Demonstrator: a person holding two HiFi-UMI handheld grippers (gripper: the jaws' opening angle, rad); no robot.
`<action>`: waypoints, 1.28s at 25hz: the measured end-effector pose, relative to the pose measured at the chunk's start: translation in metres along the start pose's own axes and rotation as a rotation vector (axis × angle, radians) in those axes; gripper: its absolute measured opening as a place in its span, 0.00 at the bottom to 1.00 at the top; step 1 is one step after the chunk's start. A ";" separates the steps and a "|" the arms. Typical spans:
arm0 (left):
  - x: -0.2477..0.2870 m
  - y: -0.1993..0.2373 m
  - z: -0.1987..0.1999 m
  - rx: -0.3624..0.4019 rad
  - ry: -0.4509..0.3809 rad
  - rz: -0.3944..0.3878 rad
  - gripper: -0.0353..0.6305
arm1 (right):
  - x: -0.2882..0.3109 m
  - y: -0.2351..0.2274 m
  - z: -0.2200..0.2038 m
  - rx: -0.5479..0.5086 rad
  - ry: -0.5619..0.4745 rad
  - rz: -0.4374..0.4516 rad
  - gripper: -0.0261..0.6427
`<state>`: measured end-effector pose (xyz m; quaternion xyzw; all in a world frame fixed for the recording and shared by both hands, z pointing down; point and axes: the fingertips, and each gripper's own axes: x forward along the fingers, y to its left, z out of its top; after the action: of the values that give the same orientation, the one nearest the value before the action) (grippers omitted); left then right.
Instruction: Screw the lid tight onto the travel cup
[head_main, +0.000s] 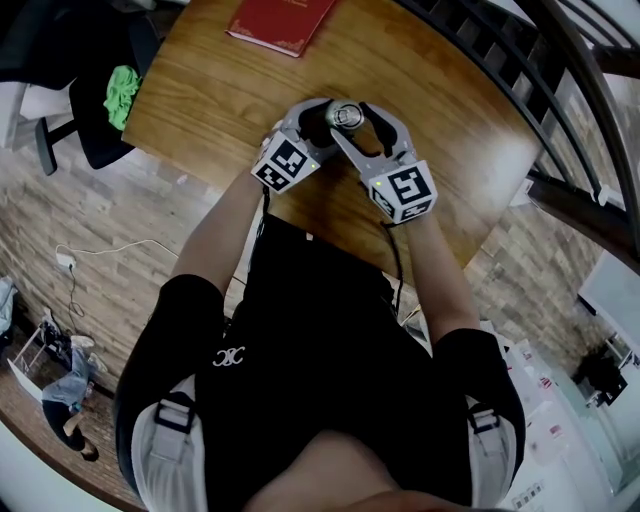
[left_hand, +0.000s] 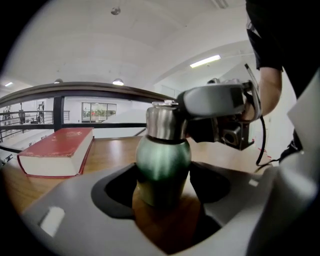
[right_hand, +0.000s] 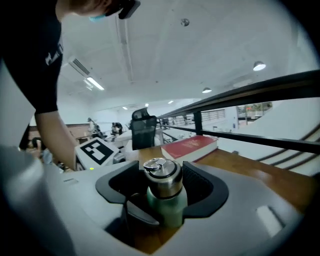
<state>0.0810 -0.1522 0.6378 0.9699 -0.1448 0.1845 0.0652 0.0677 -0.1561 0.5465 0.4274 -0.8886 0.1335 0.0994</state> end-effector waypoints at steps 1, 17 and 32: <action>0.000 0.000 0.000 0.001 0.001 -0.004 0.63 | -0.003 0.003 0.002 -0.019 0.005 0.076 0.42; 0.001 0.001 -0.003 0.008 0.025 -0.010 0.63 | 0.009 0.012 -0.015 -0.411 0.442 0.771 0.44; -0.002 0.001 -0.005 -0.002 0.030 0.021 0.63 | 0.015 0.010 -0.009 -0.253 0.223 0.571 0.43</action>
<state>0.0770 -0.1520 0.6423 0.9653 -0.1544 0.1997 0.0664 0.0510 -0.1582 0.5583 0.1279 -0.9657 0.0904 0.2071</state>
